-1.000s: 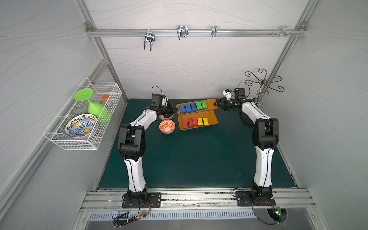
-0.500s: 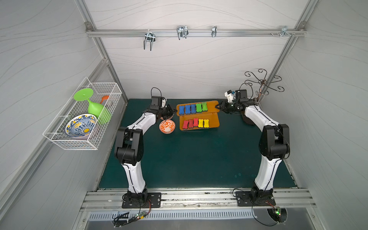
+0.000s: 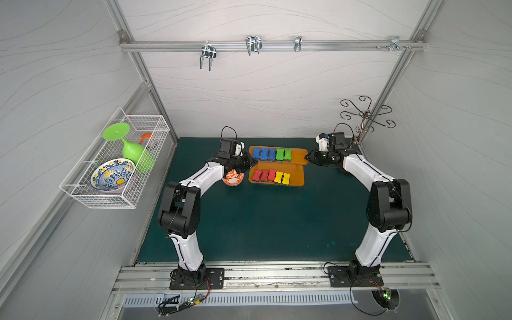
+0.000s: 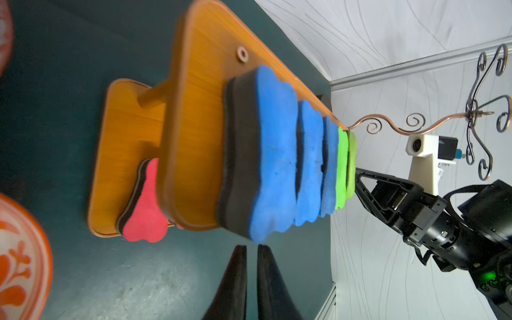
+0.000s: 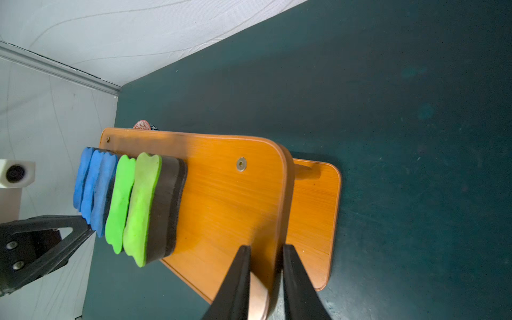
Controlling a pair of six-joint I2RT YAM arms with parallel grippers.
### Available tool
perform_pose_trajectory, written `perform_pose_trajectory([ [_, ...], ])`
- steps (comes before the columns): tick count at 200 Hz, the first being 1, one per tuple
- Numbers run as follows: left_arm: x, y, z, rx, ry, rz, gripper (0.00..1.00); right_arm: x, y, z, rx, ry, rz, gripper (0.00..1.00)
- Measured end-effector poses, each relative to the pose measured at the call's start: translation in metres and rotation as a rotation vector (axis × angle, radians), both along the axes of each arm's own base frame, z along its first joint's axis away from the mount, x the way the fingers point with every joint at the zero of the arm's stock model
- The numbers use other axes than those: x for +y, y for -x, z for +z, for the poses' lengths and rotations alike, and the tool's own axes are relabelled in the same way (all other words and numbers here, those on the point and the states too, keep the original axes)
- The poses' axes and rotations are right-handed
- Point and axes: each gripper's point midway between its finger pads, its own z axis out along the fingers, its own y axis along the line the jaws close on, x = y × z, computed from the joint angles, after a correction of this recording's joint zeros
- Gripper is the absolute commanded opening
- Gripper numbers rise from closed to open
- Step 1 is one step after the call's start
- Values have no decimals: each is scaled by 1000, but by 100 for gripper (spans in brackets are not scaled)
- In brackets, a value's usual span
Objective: Remove the whiteboard erasers from the shelf
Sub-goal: Move the shelf to the center of the board.
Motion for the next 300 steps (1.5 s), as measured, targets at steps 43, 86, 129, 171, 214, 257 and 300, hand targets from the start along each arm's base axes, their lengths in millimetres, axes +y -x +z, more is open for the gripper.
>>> perform_pose_trajectory([
  [43,39,8,21,-36,0,69,17,-9,7,-1,-9,10,-3,34],
  [86,74,-13,27,-52,30,134,32,-10,17,-4,9,-28,-17,45],
  [129,54,-42,17,-49,89,64,42,-7,32,-8,31,-102,-44,58],
  [171,44,-53,-12,7,128,16,38,-6,34,-13,44,-152,-65,64],
  [214,36,-59,-15,18,175,-13,30,-7,30,-9,41,-204,-85,66],
  [257,28,-56,-13,23,193,-30,19,-9,23,-1,17,-245,-99,64],
  [300,20,-54,-11,14,207,-48,10,-9,17,3,5,-278,-105,59],
])
